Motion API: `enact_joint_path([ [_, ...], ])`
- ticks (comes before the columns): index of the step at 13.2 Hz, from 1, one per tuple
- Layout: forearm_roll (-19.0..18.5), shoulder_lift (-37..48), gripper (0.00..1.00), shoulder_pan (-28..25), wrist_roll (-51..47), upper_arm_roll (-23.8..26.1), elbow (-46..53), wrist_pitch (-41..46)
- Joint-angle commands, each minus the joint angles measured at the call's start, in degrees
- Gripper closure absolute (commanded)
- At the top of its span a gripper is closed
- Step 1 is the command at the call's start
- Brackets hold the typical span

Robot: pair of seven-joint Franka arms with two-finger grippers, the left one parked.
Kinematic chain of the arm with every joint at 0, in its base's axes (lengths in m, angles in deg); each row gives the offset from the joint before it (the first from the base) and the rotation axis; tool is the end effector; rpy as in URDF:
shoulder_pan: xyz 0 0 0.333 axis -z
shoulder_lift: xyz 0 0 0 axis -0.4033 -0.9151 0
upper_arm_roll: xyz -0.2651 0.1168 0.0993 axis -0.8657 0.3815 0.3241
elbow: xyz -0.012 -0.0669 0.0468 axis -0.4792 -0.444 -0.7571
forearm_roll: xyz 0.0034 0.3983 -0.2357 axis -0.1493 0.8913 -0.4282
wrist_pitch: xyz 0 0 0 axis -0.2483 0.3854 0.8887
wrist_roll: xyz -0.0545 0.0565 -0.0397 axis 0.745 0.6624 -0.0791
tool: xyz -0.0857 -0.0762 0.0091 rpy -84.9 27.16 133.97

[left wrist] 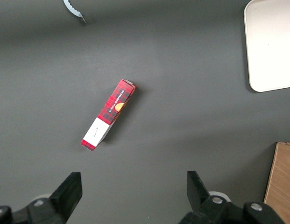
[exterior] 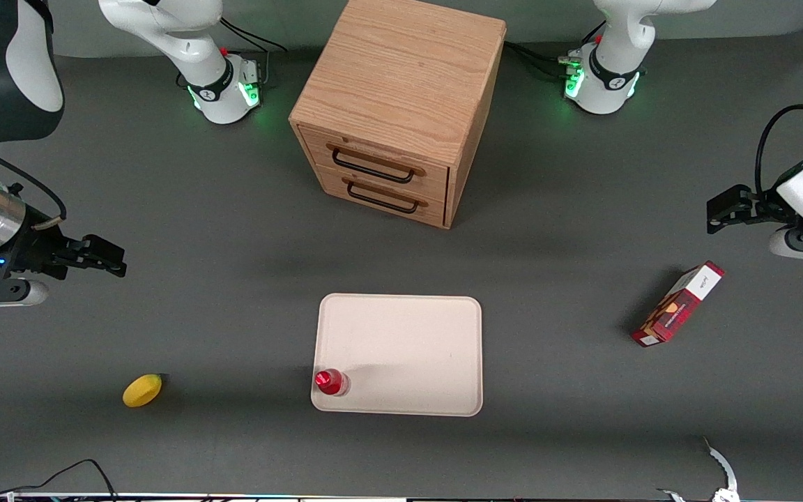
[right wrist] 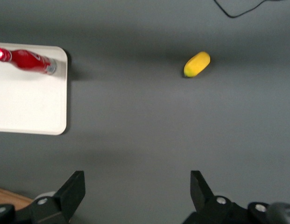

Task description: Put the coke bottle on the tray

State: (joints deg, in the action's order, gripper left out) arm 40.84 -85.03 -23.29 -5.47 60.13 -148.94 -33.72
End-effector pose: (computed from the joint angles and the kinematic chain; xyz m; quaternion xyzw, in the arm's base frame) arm 0.6982 0.0647 0.5626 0.9999 0.0051 0.0077 0.0081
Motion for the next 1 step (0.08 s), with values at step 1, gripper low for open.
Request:
enact_joint_path([
  [1,0.32,-1.09,0.0,-2.85,-0.63,-2.56,3.27,3.99],
])
